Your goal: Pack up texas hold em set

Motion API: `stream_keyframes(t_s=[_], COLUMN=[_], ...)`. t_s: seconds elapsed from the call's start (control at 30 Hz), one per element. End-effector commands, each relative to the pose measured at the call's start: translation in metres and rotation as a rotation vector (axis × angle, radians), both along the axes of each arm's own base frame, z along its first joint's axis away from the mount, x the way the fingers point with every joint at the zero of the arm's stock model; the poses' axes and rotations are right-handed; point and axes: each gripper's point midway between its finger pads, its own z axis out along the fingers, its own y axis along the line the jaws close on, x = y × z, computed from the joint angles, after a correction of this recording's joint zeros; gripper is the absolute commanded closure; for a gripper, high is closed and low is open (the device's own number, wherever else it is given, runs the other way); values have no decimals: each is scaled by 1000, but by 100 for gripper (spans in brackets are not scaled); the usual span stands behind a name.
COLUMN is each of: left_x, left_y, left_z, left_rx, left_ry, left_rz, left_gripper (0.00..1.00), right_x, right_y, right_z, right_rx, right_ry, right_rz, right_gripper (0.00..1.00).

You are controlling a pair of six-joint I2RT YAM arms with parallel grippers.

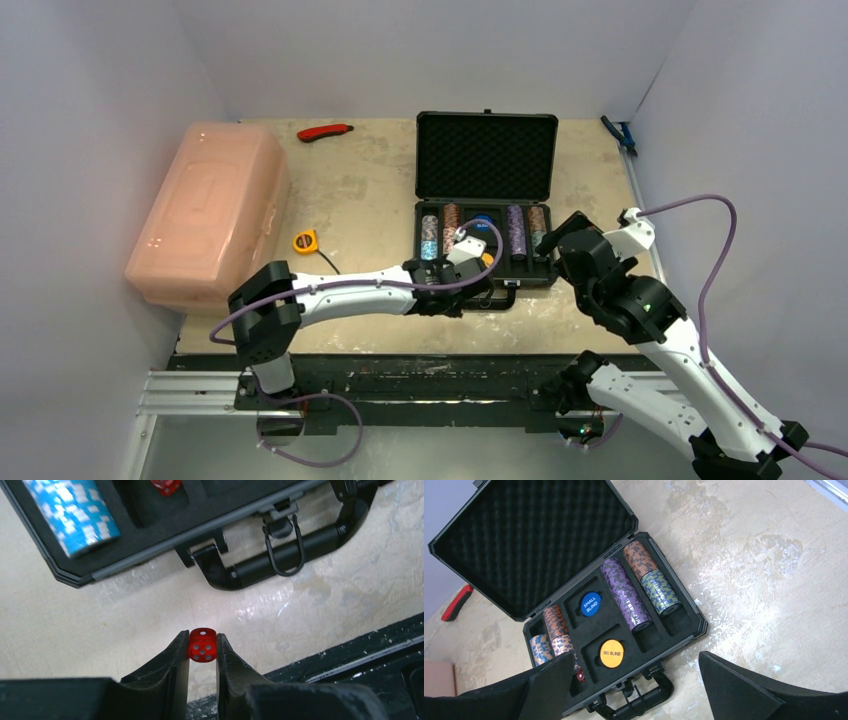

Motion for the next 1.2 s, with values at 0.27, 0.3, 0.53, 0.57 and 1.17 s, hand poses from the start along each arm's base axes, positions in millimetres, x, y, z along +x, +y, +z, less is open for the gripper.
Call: stream_keyframes(t_s=[0.27,0.3,0.53,0.57,1.17], left_x=[55,58,78,81,109], left_y=[-5,-4,-1,-1,-7], left_z=[55,56,53,52,25], left_rx=[-73,-73,-51,-47,3], left_ry=[-99,-101,-109,-108,-106], left_rz=[29,35,58,62,102], left_gripper=[100,100,100,100,100], right_x=[2,2,2,2,3], right_y=[-3,-3,-1,-1,1], right_z=[1,1,-3,-4,-10], right_rx=[-6,-6,-11,-13,-31], right_ry=[-9,-9,1,4,20], right_rz=[-21,-20,-7,-5,11], right_gripper=[1,1,1,1,1])
